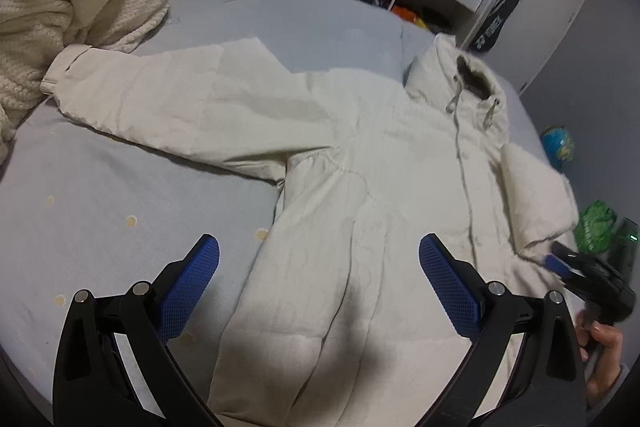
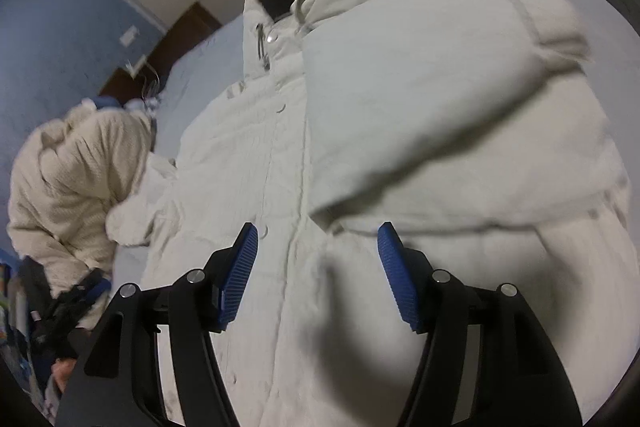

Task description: Fold large clothes

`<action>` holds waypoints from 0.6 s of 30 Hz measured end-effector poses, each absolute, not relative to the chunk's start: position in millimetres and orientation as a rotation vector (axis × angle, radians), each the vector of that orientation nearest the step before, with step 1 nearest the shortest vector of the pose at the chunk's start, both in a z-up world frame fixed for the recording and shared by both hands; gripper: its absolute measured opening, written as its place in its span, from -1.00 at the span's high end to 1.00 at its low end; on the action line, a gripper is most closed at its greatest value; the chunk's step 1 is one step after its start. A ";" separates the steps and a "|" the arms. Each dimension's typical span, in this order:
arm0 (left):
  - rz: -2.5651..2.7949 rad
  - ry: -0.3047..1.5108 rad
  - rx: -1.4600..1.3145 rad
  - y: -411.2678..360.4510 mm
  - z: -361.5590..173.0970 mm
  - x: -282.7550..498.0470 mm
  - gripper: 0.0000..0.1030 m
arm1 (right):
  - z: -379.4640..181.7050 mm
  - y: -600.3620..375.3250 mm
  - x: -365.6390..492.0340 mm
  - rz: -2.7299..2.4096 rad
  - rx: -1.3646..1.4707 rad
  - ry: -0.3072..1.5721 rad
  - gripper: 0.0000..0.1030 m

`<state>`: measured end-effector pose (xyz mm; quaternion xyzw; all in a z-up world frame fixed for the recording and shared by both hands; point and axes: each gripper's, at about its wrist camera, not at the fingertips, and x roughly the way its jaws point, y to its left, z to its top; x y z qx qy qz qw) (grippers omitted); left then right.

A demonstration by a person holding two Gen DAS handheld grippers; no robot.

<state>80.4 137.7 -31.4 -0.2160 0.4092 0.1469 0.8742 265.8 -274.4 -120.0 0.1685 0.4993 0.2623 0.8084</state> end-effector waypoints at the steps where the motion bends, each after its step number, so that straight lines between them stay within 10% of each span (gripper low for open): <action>1: 0.310 0.867 -0.442 136.5 -32.7 81.9 -0.87 | -119.7 -287.3 258.9 0.558 0.403 1.053 -0.15; 18: 0.020 0.910 0.053 -61.7 -8.9 192.5 -0.87 | -115.4 -398.9 227.5 0.158 0.483 0.793 -0.15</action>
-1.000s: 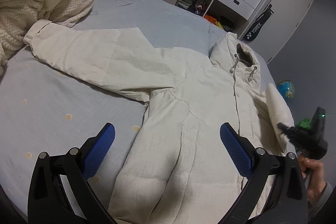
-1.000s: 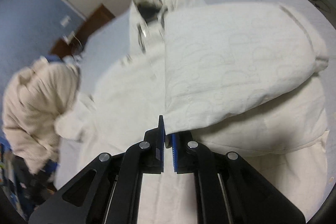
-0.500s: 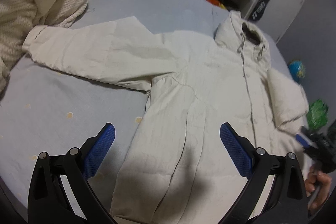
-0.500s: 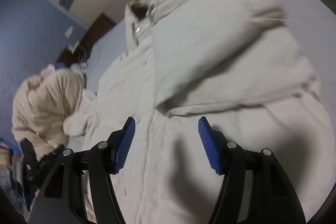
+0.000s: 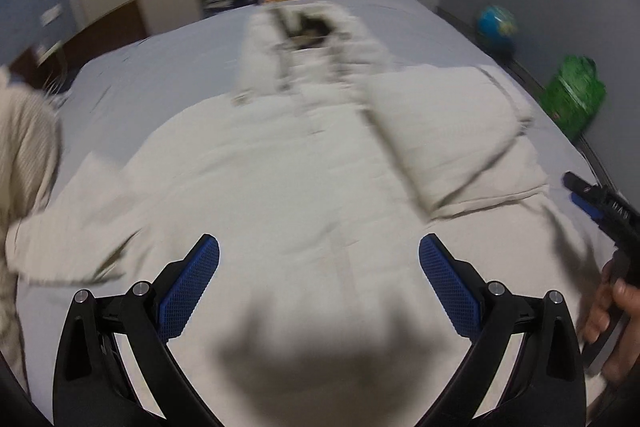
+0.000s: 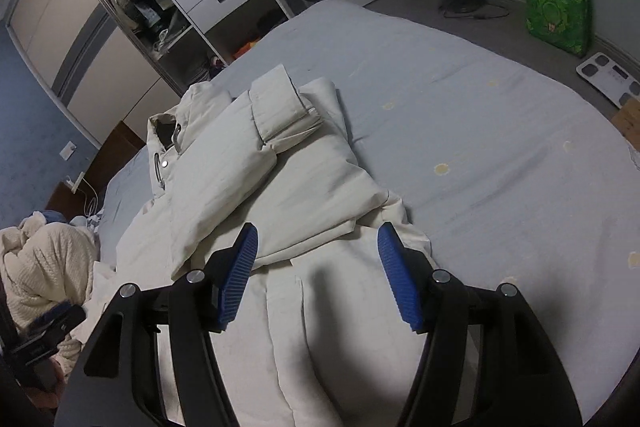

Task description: Fold large clothes

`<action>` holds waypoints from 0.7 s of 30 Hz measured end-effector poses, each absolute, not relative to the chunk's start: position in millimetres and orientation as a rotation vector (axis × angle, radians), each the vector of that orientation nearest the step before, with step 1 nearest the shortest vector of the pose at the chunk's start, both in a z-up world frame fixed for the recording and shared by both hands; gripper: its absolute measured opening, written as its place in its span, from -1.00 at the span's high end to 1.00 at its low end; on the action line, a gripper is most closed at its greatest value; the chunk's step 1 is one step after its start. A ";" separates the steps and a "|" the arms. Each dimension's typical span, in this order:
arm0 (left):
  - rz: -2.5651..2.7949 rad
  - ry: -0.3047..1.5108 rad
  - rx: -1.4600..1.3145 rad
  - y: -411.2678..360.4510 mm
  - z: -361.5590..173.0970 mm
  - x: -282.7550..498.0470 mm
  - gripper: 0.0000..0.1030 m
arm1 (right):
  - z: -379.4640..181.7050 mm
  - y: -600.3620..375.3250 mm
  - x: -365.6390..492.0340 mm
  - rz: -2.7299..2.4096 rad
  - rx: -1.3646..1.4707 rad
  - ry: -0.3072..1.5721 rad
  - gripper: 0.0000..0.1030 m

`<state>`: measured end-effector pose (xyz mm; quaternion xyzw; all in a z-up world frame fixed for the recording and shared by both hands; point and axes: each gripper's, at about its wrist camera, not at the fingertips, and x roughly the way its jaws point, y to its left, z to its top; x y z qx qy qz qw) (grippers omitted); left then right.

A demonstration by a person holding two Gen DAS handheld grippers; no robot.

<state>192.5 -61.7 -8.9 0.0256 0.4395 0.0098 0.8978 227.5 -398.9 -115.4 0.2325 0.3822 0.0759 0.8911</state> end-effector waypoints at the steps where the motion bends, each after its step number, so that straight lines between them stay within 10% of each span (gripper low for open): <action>1: 0.009 0.911 0.079 -76.8 -10.1 201.1 -0.87 | -116.7 -400.7 228.1 0.157 0.492 0.795 -0.15; 12: -0.089 0.901 0.328 -206.2 -45.5 274.0 -0.87 | -133.1 -440.2 228.2 0.106 0.657 0.799 -0.25; 21: -0.108 0.940 0.417 -239.2 -67.9 306.0 -0.49 | -142.3 -452.1 230.7 0.103 0.726 0.804 -0.26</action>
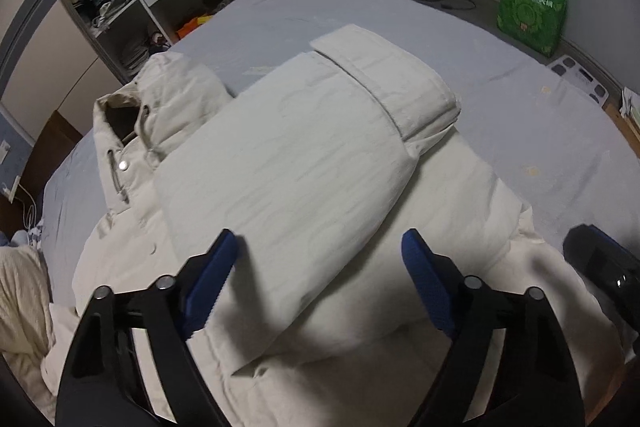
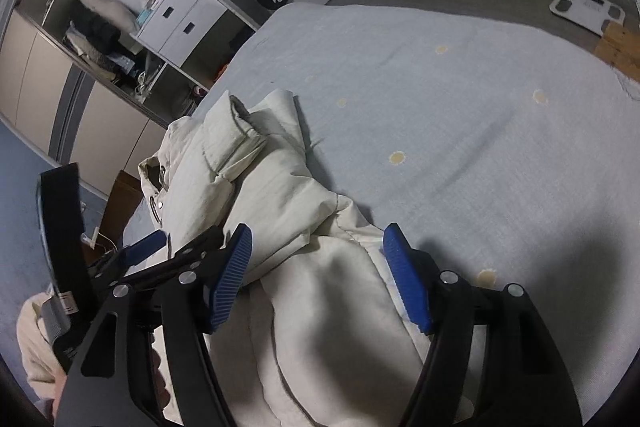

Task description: Fold large clothes

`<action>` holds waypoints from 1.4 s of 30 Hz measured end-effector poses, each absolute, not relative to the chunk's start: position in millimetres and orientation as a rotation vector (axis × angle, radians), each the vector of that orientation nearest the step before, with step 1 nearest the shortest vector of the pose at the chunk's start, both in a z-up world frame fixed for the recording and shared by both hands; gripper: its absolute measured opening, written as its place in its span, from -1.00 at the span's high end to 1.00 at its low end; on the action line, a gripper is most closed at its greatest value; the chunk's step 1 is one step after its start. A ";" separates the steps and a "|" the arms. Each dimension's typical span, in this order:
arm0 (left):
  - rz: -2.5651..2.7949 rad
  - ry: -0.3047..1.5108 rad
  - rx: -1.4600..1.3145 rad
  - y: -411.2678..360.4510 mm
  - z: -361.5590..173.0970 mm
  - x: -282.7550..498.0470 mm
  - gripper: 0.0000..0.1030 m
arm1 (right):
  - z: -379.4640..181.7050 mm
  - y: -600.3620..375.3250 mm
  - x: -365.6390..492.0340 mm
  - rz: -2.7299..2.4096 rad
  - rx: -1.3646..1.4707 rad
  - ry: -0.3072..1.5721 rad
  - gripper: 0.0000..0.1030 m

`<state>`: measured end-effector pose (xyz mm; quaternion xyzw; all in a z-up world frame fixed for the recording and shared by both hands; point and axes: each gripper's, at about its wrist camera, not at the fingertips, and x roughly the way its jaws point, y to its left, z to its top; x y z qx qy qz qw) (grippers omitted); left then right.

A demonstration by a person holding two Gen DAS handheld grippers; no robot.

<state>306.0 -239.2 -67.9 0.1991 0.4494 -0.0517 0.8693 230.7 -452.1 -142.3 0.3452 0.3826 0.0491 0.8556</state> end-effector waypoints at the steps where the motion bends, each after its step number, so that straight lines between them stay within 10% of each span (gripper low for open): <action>1: -0.106 0.941 0.419 -240.5 -68.9 308.0 -0.36 | -143.9 -452.5 231.4 0.101 0.733 0.808 -0.26; 5: -0.133 0.942 0.371 -236.7 -63.1 316.9 0.61 | -146.7 -449.6 234.8 0.096 0.721 0.819 -0.27; 8: -0.162 0.893 0.329 -228.9 -45.9 314.3 0.85 | -146.8 -448.2 237.2 0.101 0.706 0.824 -0.27; 24: 0.047 0.745 -0.006 -78.3 5.0 261.8 0.92 | -139.7 -424.1 238.7 0.123 0.589 0.837 -0.27; 42: 0.128 0.996 -0.346 19.4 -91.7 226.3 0.73 | -139.1 -395.3 242.7 0.140 0.408 0.872 -0.27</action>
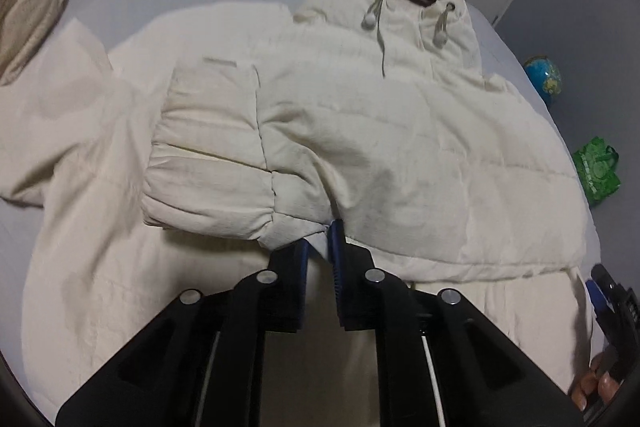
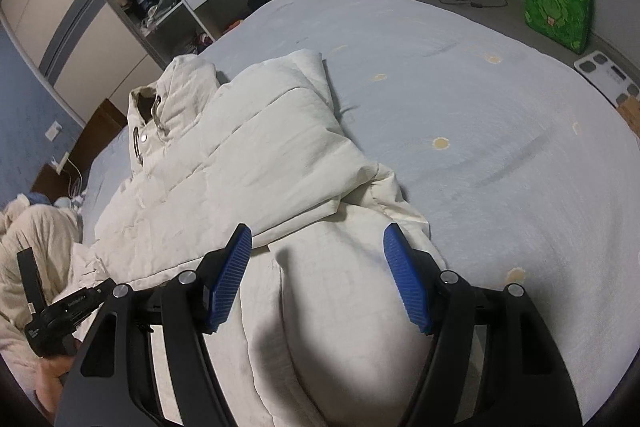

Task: Fold large clothes
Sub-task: 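Release the sleeve and move the left tool to the other sleeve cuff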

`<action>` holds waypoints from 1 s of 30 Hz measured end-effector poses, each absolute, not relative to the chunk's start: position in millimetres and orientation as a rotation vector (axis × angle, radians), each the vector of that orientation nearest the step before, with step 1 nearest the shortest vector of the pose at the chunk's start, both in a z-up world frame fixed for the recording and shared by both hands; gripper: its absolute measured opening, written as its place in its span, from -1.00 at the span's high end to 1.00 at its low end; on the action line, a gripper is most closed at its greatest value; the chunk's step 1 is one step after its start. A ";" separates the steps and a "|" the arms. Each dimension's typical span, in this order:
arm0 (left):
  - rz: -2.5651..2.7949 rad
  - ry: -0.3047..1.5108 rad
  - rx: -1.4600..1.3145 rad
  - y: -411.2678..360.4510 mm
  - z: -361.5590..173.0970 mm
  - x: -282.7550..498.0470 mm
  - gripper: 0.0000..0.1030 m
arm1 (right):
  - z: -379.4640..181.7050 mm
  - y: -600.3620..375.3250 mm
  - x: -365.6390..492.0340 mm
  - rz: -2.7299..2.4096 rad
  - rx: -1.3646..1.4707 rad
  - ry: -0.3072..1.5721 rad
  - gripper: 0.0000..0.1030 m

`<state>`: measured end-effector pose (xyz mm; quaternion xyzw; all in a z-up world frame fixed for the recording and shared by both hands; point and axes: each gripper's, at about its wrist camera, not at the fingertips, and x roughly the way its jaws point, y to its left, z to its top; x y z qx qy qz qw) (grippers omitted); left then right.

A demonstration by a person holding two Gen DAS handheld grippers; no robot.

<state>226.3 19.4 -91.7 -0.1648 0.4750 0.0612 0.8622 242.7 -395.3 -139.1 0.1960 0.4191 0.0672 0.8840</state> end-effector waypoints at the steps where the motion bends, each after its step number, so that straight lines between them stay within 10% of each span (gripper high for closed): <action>1: 0.123 1.000 -0.342 20.4 -92.1 225.4 0.68 | -138.6 -393.1 242.8 0.143 0.393 0.873 -0.27; 6: 0.107 1.001 -0.381 44.9 -96.4 216.5 0.12 | -136.0 -380.9 241.7 0.162 0.325 0.871 -0.27; 8: 0.161 0.967 -0.357 52.7 -89.3 209.5 -0.49 | -136.1 -377.7 241.3 0.168 0.307 0.874 -0.27; 30: 0.528 0.881 -0.484 270.9 -52.9 118.5 -0.75 | -128.2 -317.6 223.1 0.222 -0.002 0.866 -0.39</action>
